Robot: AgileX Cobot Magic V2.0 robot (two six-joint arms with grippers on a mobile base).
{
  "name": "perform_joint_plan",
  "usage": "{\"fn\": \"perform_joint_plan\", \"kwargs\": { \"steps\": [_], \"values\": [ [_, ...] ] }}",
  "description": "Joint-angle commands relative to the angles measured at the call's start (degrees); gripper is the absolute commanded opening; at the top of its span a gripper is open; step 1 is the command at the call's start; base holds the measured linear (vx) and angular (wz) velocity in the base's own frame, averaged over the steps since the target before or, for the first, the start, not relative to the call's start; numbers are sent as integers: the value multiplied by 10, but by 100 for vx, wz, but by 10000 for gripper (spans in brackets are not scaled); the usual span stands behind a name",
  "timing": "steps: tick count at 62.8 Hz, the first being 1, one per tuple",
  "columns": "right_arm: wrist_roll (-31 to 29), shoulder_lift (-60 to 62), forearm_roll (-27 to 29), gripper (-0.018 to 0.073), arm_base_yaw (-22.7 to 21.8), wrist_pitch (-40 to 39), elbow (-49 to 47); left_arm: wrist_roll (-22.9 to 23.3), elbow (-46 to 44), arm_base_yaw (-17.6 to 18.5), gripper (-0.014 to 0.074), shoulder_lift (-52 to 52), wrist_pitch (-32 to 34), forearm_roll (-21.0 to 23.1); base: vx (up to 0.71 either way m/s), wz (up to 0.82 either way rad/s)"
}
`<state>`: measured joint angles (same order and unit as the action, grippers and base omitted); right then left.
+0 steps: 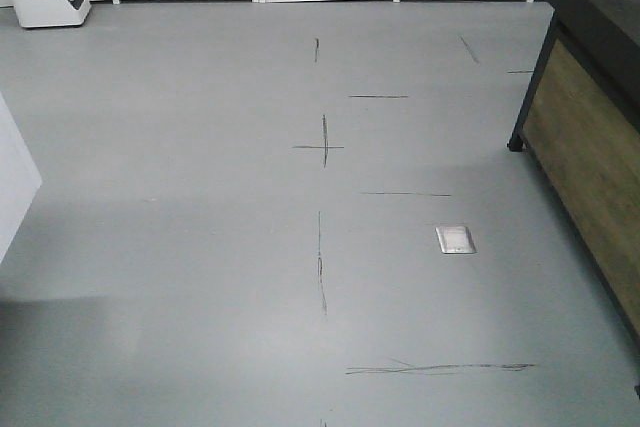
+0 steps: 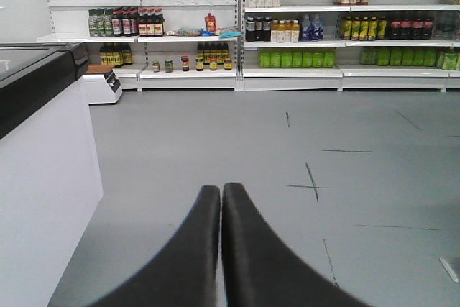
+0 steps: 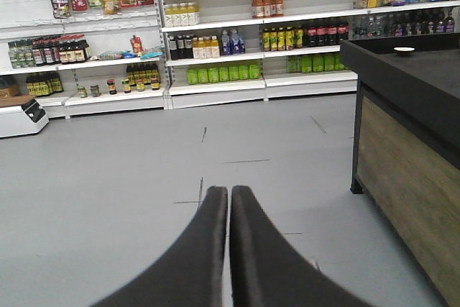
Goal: Pick three apples into basket with both arms
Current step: 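Drive the base forward across the floor toward the fruit tables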
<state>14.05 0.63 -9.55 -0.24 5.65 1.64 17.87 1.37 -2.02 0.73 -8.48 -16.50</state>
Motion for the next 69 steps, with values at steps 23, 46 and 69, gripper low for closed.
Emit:
{"fn": "perform_joint_plan", "kwargs": {
  "steps": [23,46,69],
  "values": [
    [-4,6,-6,-1,-3,-43,8,4,13,1,-6,8,44,0,0,0],
    [-4,6,-6,-1,-3,-43,8,4,13,1,-6,8,44,0,1,3],
    [-4,6,-6,-1,-3,-43,8,4,13,1,-6,8,44,0,6,5]
  ]
}}
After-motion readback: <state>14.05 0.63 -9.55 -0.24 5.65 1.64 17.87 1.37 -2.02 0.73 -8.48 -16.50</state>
